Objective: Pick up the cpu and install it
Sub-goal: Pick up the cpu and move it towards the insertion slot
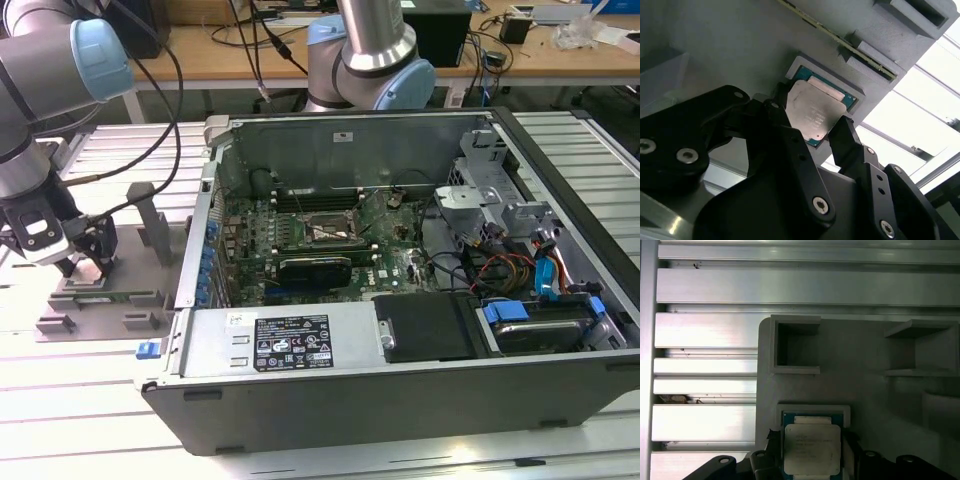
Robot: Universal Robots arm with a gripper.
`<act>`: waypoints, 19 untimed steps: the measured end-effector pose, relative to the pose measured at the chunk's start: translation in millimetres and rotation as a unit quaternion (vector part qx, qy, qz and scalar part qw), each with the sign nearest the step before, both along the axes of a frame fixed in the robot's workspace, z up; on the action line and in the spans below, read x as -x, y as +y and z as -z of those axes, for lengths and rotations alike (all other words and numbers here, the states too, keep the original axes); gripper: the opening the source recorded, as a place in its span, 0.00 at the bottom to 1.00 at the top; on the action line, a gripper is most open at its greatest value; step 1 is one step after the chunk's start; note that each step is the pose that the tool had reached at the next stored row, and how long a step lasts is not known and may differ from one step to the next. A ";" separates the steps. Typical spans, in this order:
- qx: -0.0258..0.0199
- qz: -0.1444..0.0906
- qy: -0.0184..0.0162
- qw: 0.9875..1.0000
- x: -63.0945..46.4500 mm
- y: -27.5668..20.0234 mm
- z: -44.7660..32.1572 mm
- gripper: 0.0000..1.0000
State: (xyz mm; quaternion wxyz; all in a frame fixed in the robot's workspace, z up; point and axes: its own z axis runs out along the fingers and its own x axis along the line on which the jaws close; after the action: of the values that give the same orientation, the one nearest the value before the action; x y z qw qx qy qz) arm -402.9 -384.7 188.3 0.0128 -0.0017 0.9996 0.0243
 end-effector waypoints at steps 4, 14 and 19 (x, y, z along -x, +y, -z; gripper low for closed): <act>0.000 0.000 0.000 1.000 0.0 0.0 0.1 0.55; 0.000 0.000 0.000 1.000 0.0 0.0 -9.5 0.55; 0.000 0.000 0.000 1.000 -0.1 0.0 -17.7 0.55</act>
State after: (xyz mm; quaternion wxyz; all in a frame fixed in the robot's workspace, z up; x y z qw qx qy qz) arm -402.8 -384.7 206.0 0.0129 -0.0017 0.9996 0.0243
